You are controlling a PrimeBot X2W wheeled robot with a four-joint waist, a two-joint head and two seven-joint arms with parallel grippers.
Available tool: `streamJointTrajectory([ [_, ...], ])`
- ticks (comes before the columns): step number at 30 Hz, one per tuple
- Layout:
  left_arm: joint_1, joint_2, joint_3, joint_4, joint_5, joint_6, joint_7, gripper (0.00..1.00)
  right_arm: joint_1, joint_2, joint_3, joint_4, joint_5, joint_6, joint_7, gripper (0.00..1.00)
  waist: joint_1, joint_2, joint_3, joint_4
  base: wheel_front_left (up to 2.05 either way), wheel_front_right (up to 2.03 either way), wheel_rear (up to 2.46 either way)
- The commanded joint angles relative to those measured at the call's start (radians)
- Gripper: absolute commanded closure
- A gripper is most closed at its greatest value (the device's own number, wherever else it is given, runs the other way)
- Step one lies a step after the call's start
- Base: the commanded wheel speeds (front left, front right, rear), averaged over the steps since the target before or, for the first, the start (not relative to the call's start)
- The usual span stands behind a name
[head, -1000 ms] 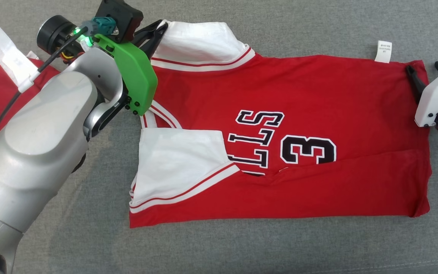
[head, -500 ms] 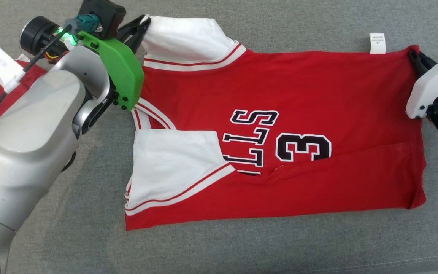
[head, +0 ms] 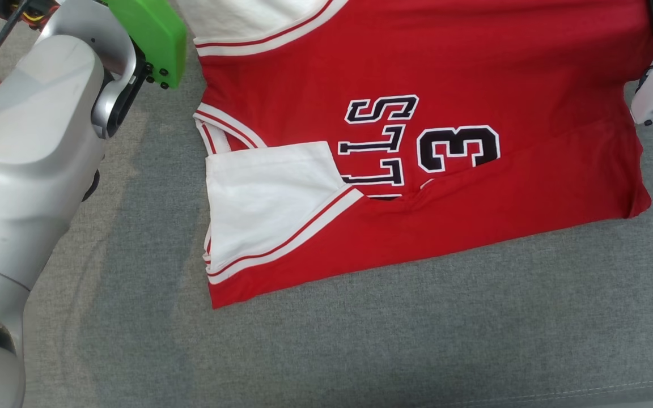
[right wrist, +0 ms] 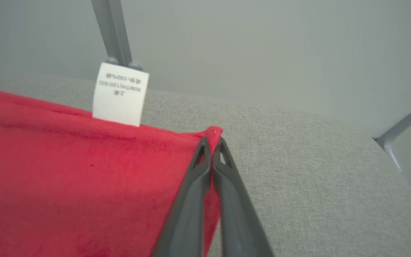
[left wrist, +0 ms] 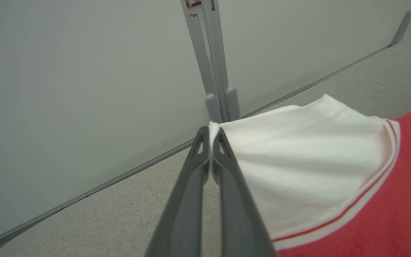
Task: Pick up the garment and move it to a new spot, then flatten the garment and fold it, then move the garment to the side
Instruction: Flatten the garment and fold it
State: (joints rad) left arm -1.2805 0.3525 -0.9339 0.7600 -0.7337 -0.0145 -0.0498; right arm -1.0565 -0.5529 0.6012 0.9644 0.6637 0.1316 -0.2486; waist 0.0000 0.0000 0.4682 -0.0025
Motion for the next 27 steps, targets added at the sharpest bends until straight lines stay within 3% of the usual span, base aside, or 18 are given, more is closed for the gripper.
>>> streamJointTrajectory([
  [1,-0.015,-0.003,0.002,0.021,0.011,0.000,-0.015,1.00,-0.013,-0.002,0.004,-0.003,-0.005,-0.002,-0.010,1.00,0.0000,0.0000,-0.001,0.000,0.00,0.00,0.00],
  [12,0.056,-0.016,-0.047,0.087,0.022,-0.060,-0.082,1.00,0.094,-0.038,-0.022,-0.105,-0.006,-0.002,-0.017,1.00,0.0000,0.0000,-0.064,0.011,0.00,0.00,0.00],
  [19,0.161,0.046,-0.073,-0.006,0.009,-0.074,-0.095,1.00,0.233,-0.087,-0.051,-0.192,0.008,-0.002,-0.017,1.00,0.0000,0.0000,-0.122,0.038,0.00,0.00,0.00],
  [27,0.309,0.153,-0.119,-0.209,0.005,-0.041,-0.029,1.00,0.372,-0.131,-0.043,-0.239,0.056,-0.002,-0.017,1.00,0.0000,0.0000,-0.188,0.073,0.00,0.00,0.00],
])
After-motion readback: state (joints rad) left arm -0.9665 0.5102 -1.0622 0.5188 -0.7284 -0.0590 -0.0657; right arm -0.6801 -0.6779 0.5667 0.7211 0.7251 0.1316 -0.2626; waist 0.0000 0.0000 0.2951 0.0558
